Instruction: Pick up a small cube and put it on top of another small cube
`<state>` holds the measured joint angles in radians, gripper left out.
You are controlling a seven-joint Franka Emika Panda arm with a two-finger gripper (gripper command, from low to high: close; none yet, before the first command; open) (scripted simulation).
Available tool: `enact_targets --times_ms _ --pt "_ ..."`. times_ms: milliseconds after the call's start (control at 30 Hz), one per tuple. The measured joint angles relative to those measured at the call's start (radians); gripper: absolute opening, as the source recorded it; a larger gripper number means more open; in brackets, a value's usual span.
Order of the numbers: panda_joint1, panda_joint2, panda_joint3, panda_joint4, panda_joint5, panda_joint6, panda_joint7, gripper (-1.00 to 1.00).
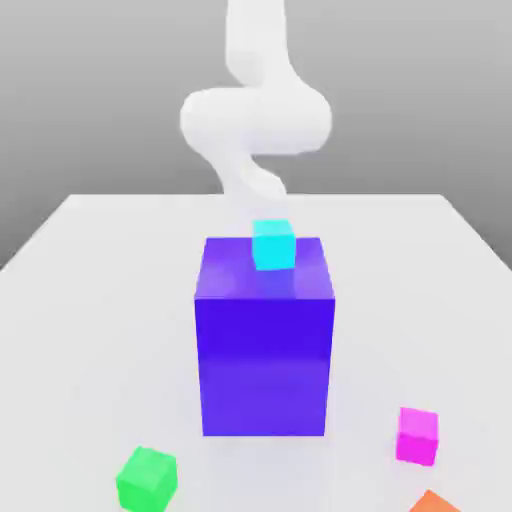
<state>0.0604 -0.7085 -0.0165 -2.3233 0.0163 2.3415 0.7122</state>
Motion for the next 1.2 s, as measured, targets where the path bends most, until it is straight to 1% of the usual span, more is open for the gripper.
enact_targets --times_ms 300,533,667,800,867,1000,1033,1200 --pt "0.196 0.334 -0.032 -0.084 0.066 0.151 -0.324 0.0" --pt "0.295 0.588 -0.003 -0.149 0.098 0.265 -0.558 0.0" --pt "0.358 0.731 0.025 -0.187 0.075 0.333 -0.663 0.0" --pt "0.387 0.871 0.034 -0.225 0.003 0.402 -0.732 0.0" --pt "0.396 0.943 0.033 -0.225 -0.023 0.449 -0.741 0.0" --pt "0.403 1.089 0.028 -0.2 -0.037 0.563 -0.738 0.0" --pt "0.403 1.108 0.028 -0.197 -0.038 0.578 -0.738 -1.0" --pt "0.403 1.108 0.028 -0.197 -0.039 0.576 -0.736 -1.0"
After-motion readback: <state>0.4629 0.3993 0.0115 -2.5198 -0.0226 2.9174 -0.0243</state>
